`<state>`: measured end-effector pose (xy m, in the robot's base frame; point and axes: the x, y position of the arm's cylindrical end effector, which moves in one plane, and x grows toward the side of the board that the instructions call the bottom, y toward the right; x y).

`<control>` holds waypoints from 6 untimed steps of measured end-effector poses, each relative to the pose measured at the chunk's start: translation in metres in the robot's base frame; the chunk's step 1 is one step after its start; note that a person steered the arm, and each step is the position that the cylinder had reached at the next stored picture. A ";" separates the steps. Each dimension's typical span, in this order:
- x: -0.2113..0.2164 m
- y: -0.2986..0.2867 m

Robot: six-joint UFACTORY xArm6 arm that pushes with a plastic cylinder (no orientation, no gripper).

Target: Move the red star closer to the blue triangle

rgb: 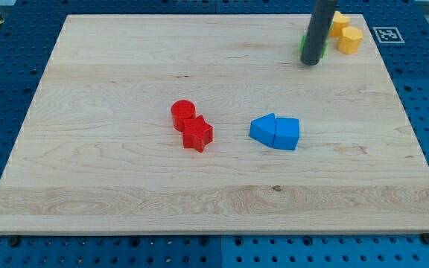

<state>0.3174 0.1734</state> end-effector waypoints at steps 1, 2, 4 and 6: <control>-0.024 0.014; -0.019 0.016; -0.011 -0.030; 0.024 -0.162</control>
<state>0.3416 0.0114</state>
